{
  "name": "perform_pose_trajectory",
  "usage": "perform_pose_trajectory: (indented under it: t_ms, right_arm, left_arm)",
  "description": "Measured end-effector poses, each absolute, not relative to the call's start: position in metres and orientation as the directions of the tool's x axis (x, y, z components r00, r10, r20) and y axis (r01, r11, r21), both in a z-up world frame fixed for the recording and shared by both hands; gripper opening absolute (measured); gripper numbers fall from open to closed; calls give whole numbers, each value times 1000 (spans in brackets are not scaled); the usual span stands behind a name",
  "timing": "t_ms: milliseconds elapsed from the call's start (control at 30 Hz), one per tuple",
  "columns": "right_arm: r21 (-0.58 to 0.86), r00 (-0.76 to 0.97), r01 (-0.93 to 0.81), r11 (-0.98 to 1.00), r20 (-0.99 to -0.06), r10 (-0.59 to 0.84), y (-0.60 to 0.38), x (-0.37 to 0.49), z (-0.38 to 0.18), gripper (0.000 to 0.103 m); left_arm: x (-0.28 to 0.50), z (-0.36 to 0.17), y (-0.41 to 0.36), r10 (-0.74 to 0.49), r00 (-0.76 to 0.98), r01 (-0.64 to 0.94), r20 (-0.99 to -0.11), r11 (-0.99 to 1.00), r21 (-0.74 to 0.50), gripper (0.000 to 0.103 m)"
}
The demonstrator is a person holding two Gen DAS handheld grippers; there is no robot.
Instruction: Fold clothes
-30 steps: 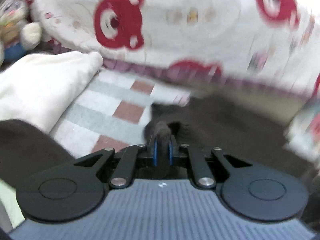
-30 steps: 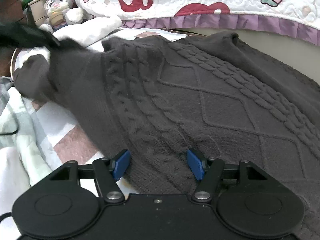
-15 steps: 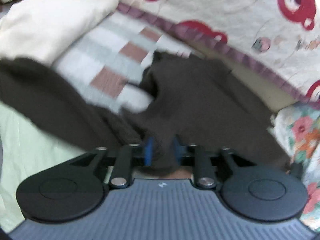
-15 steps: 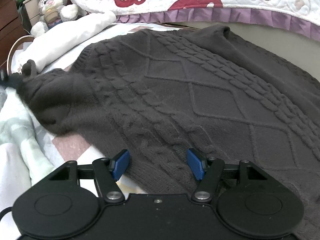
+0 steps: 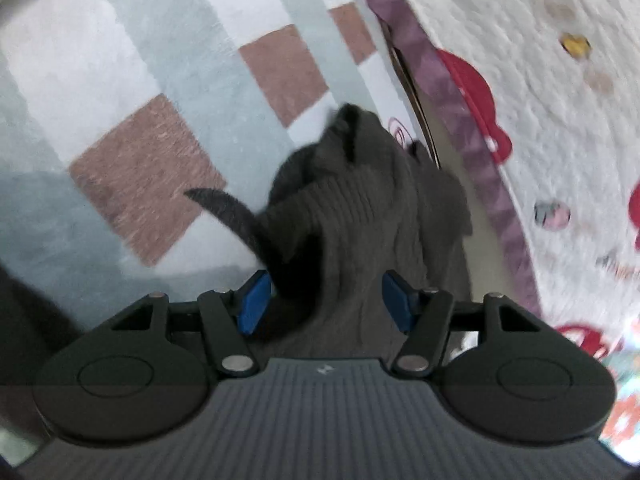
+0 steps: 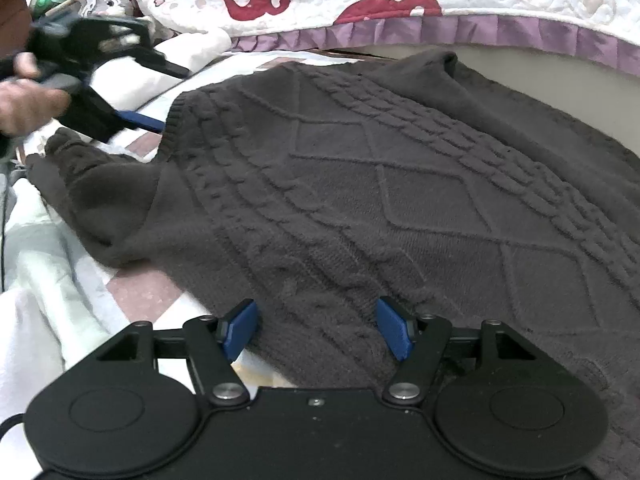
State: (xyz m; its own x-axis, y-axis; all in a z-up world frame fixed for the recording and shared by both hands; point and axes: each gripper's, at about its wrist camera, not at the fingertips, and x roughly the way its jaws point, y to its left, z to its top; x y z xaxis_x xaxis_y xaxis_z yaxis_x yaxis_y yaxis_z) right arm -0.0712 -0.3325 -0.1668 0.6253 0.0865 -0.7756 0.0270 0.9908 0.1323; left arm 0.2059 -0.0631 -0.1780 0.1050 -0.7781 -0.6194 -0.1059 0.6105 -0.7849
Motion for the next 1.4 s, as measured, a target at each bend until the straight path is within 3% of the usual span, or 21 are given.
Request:
perform_pose_trajectory:
  t_ms: [100, 233, 367, 400, 433, 533, 600, 667, 767, 800, 867, 900, 933, 1067, 1200, 1300, 1400]
  right_arm:
    - [147, 622, 27, 989, -777, 99, -335, -71, -167, 71]
    - [133, 618, -1, 991, -779, 106, -335, -70, -167, 71]
    - [119, 616, -29, 993, -780, 111, -335, -69, -166, 71]
    - [116, 617, -38, 993, -779, 115, -335, -69, -167, 71]
    - [116, 620, -43, 992, -776, 118, -336, -69, -168, 71]
    - [130, 632, -37, 991, -765, 124, -338, -72, -169, 71]
    - [142, 635, -36, 989, -761, 132, -340, -75, -168, 71]
    - [158, 641, -30, 987, -754, 140, -342, -78, -168, 71]
    - [188, 651, -27, 982, -742, 160, -348, -83, -170, 71]
    - [199, 654, -21, 980, -738, 164, -349, -83, -171, 71]
    - [219, 659, -8, 976, -733, 169, -352, -83, -172, 71]
    - [220, 661, -3, 976, -732, 167, -351, -83, -172, 71]
    - [218, 661, 0, 976, -732, 164, -350, -83, -172, 71]
    - [215, 668, 6, 977, -728, 156, -348, -87, -172, 71]
    - [251, 680, 19, 968, -713, 171, -354, -89, -173, 71]
    - [277, 687, 31, 960, -704, 181, -356, -89, -173, 71]
    - [283, 685, 43, 958, -706, 178, -356, -89, -173, 71]
  left_arm:
    - [209, -183, -76, -765, 128, -133, -631, 617, -775, 71]
    - [216, -184, -99, -701, 157, -91, -696, 691, -717, 72]
    - [211, -153, -134, -500, 281, 169, -819, 866, -470, 70]
    - [209, -147, -143, -457, 325, 236, -828, 887, -396, 53]
    - [207, -142, -147, -448, 358, 283, -819, 888, -362, 9]
    - [196, -114, -148, -450, 485, 383, -750, 880, -281, 9]
    - [176, -80, -144, -435, 643, 449, -630, 881, -150, 9]
    - [167, -61, -144, -388, 722, 451, -573, 892, -35, 10]
    - [183, -74, -148, -290, 708, 417, -644, 907, 50, 12]
    - [189, -80, -147, -242, 704, 398, -667, 913, 89, 16]
    - [197, -86, -135, -171, 685, 364, -708, 922, 129, 34]
    - [197, -85, -124, -184, 654, 360, -734, 929, 89, 46]
    - [196, -85, -112, -223, 617, 371, -755, 928, 30, 52]
    - [177, -84, -73, -370, 459, 476, -808, 870, -128, 52]
    - [113, -59, -57, -439, 421, 667, -793, 743, -57, 53]
    - [68, -48, -64, -505, 334, 827, -796, 562, -10, 65]
    - [44, -54, -78, -506, 296, 894, -810, 445, 49, 67]
